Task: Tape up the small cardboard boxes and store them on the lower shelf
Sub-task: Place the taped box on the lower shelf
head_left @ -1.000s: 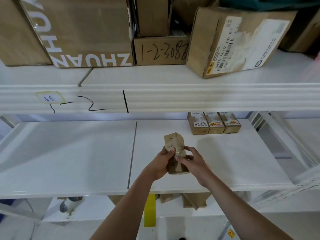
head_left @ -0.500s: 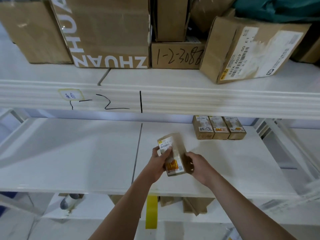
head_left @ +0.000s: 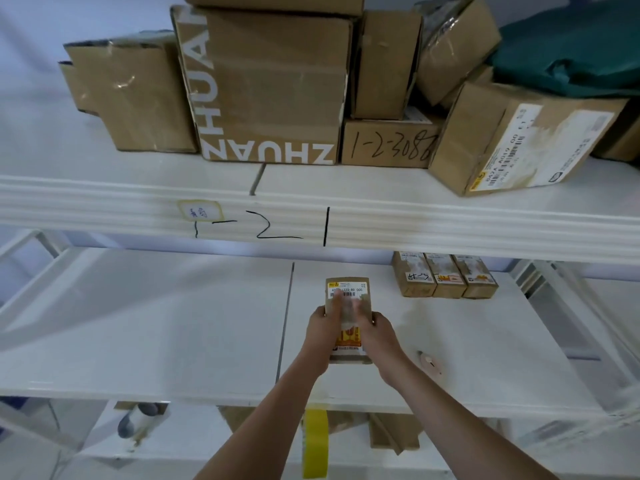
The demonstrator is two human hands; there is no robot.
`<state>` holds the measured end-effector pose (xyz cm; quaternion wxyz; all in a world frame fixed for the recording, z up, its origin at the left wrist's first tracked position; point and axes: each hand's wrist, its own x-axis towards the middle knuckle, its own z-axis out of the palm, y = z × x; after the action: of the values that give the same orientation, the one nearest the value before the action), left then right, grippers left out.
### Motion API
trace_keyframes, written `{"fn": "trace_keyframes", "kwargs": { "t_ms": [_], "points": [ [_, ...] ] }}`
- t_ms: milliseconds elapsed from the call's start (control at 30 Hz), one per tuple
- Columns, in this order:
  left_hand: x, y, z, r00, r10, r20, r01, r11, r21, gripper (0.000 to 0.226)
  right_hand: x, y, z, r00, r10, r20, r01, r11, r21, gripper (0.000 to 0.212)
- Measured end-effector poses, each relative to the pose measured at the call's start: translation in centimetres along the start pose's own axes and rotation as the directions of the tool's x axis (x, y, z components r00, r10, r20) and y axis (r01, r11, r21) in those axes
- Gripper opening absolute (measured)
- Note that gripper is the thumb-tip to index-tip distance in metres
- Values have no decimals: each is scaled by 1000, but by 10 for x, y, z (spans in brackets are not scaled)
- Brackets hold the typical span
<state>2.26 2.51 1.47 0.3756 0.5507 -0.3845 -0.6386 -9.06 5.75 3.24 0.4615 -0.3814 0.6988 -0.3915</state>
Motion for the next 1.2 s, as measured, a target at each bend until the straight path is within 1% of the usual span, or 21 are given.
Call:
{"fn": "trace_keyframes", "kwargs": {
  "t_ms": [100, 200, 333, 433, 500, 567, 667, 733, 767, 833, 867, 933, 1000, 1067, 1200],
  "points": [
    [-2, 1, -2, 997, 80, -20, -77, 989, 127, 59, -3, 1, 5, 1000, 22, -19, -22, 1000, -11, 64],
    [-7, -1, 0, 994, 110, -27, -104, 979, 177, 59, -6, 5, 7, 998, -12, -62, 9, 999, -40, 65],
    [-18, -3, 6, 990, 139, -12, -135, 976, 173, 59, -13, 10, 6, 994, -30, -109, 30, 1000, -2, 61],
    [-26, -5, 13, 986, 166, -15, -161, 972, 174, 59, -16, 13, 1, 994, -45, -102, 46, 999, 12, 62],
    [-32, -5, 19, 989, 148, -6, -146, 981, 131, 59, -17, 14, -6, 995, -54, -86, 55, 998, 10, 62],
    [-37, -4, 22, 994, 102, 46, -105, 993, 59, 57, -18, 15, -17, 997, -41, -61, 43, 999, 21, 62],
    [-45, -5, 26, 974, 95, 205, -85, 995, -54, 44, -19, 14, -36, 999, 37, 3, -37, 995, 91, 62],
    [-50, -9, 30, 964, 90, 252, -86, 996, -29, 36, -18, 15, -48, 996, 75, 58, -82, 986, 143, 61],
    [-52, -11, 33, 963, 94, 254, -95, 995, -8, 36, -18, 17, -54, 995, 61, 83, -74, 984, 165, 58],
    [-56, -15, 40, 971, 115, 211, -118, 993, 1, 36, -23, 20, -63, 994, 16, 111, -37, 981, 191, 52],
    [-58, -16, 43, 973, 135, 186, -138, 990, 4, 35, -26, 21, -66, 994, -12, 108, -6, 985, 172, 49],
    [-63, -16, 50, 971, 180, 155, -187, 982, 34, 31, -35, 23, -70, 993, -79, 91, 73, 995, 66, 44],
    [-67, -18, 57, 967, 216, 132, -226, 972, 67, 27, -40, 24, -72, 990, -122, 67, 123, 992, -1, 43],
    [-71, -21, 64, 964, 245, 106, -254, 964, 82, 30, -42, 25, -75, 989, -144, 42, 145, 989, -28, 44],
    [-77, -22, 73, 954, 287, 90, -294, 952, 83, 30, -45, 30, -79, 986, -156, 53, 155, 988, 25, 37]
  ]
}}
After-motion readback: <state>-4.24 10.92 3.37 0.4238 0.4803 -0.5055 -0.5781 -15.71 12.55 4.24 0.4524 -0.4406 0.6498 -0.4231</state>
